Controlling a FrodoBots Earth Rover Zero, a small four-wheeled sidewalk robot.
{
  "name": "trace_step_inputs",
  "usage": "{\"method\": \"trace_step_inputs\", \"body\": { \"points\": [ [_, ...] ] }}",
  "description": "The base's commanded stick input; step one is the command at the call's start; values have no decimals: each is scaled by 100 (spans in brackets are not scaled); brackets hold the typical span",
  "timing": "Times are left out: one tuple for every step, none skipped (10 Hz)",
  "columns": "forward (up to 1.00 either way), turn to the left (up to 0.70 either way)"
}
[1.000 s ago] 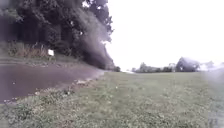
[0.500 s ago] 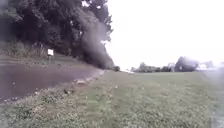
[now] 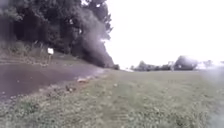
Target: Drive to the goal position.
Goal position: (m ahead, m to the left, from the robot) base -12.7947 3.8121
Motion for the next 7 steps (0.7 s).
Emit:
{"method": "trace_step_inputs", "body": {
  "points": [
    [-45, 0],
    [-45, 6],
    [-45, 18],
    [-45, 27],
    [-45, 27],
    [-45, 27],
    [-45, 27]
  ]
}}
